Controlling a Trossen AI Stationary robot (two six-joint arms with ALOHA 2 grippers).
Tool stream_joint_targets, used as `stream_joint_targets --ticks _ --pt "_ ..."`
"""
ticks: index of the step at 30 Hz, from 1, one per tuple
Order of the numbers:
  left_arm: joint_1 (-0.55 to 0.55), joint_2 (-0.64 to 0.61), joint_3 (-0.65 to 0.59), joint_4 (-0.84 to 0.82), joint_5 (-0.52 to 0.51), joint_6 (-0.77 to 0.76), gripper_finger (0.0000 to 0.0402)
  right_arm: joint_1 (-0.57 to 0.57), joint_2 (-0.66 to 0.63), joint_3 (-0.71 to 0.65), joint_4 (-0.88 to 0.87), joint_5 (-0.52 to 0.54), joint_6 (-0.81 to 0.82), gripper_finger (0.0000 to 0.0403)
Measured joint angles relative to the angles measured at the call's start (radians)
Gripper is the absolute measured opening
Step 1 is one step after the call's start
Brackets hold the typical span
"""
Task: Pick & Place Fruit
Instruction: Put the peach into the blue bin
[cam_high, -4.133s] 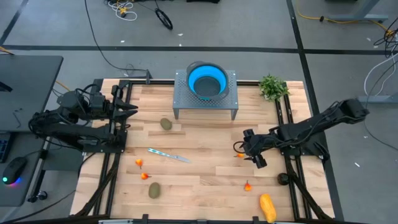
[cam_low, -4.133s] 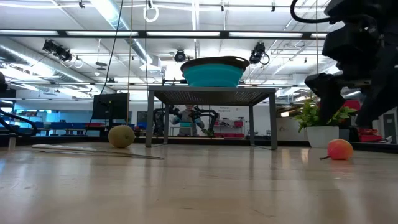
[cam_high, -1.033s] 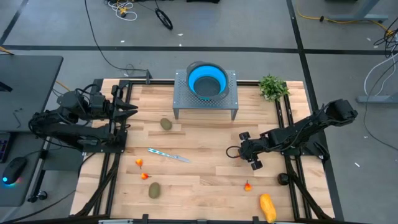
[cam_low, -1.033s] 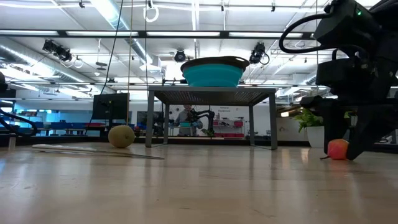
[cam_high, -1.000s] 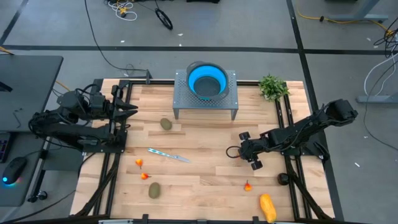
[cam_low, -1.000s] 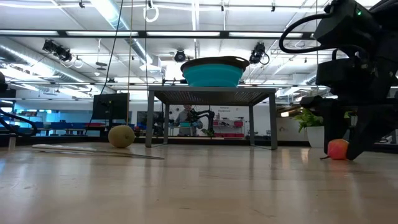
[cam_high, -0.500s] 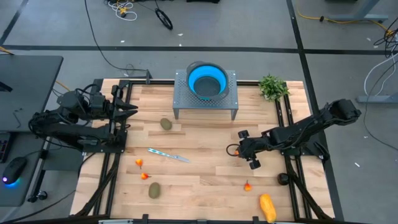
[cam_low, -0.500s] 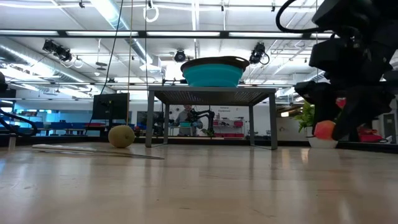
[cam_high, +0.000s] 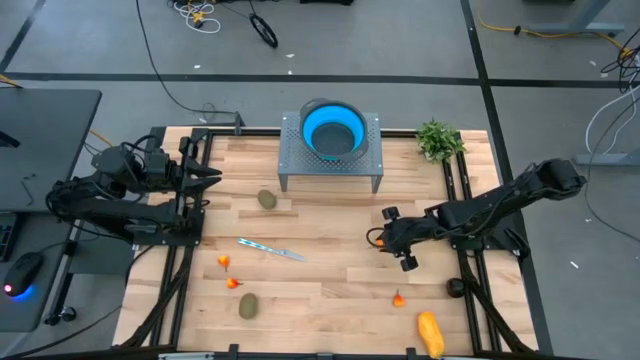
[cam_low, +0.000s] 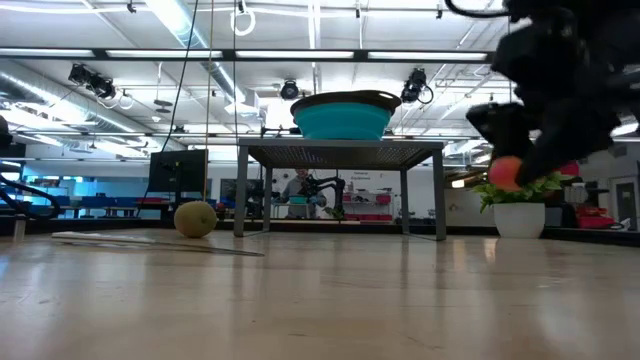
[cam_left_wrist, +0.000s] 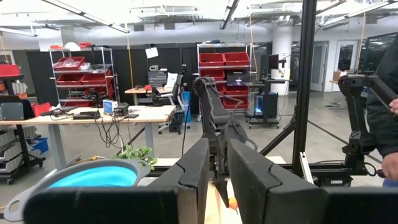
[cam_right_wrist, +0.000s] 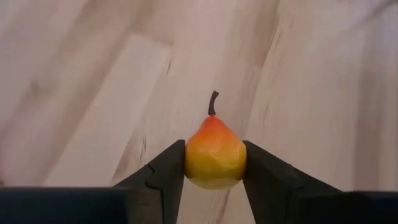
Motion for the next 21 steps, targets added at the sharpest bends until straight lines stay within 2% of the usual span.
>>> stream_joint_targets --ticks 11,21 --pt "0.000 0.000 0.000 0.000 0.000 0.000 0.0068 0.000 -0.055 0.117 -0.014 0.001 -0.028 0.0150" --pt "0.000 0.000 0.000 0.000 0.000 0.000 0.0068 0.000 -0.055 0.138 -0.017 0.000 -0.051 0.0150"
